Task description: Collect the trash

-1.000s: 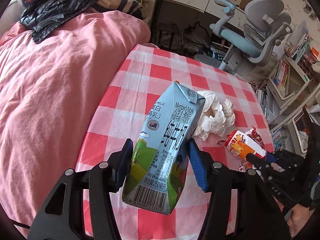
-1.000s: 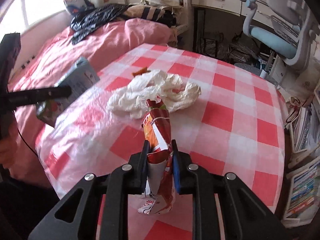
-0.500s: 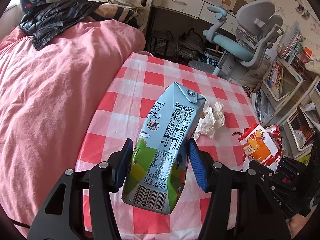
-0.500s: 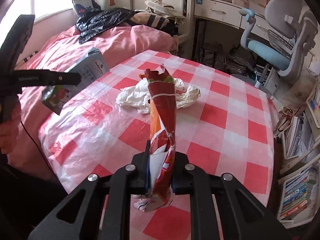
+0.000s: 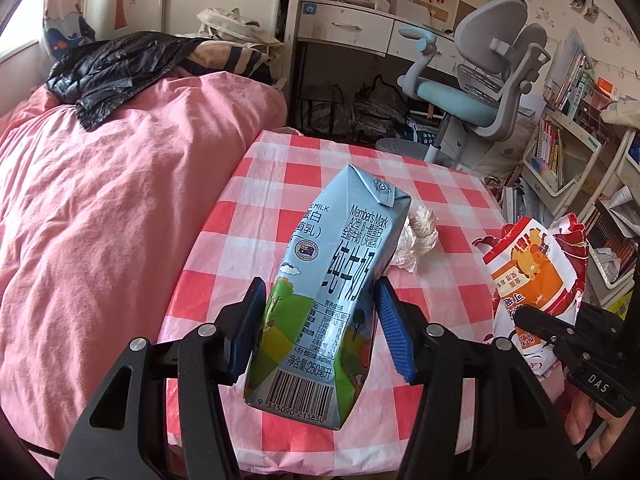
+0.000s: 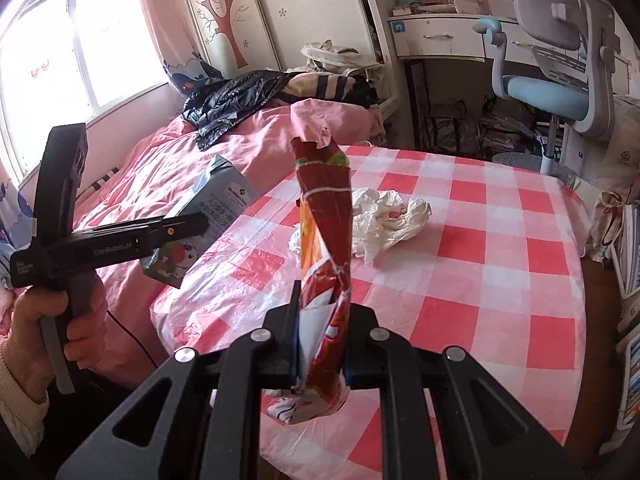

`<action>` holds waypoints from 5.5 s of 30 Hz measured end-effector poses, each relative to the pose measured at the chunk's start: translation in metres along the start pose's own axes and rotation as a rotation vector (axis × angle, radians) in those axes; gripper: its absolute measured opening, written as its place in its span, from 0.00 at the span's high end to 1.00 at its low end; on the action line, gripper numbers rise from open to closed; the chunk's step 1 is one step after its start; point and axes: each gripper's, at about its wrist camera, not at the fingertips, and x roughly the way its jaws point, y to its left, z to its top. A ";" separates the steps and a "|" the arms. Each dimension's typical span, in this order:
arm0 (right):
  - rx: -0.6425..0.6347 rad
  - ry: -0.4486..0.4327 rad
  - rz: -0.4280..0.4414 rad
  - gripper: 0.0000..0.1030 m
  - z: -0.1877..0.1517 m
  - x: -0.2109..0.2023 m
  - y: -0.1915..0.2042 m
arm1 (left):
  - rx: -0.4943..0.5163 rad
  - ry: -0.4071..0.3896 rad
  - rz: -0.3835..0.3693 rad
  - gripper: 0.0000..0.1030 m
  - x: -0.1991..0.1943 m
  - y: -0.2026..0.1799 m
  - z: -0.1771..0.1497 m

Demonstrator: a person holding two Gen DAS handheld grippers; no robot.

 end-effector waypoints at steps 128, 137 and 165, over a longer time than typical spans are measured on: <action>-0.150 -0.068 -0.683 0.07 -0.004 -0.007 0.036 | -0.070 -0.115 0.227 0.07 -0.009 -0.010 0.005; -0.142 -0.055 -0.677 0.07 -0.005 -0.007 0.033 | -0.082 -0.068 0.237 0.07 0.002 -0.006 -0.004; -0.098 -0.093 -0.493 0.07 -0.004 -0.004 0.029 | -0.064 -0.068 0.246 0.07 0.012 -0.011 0.003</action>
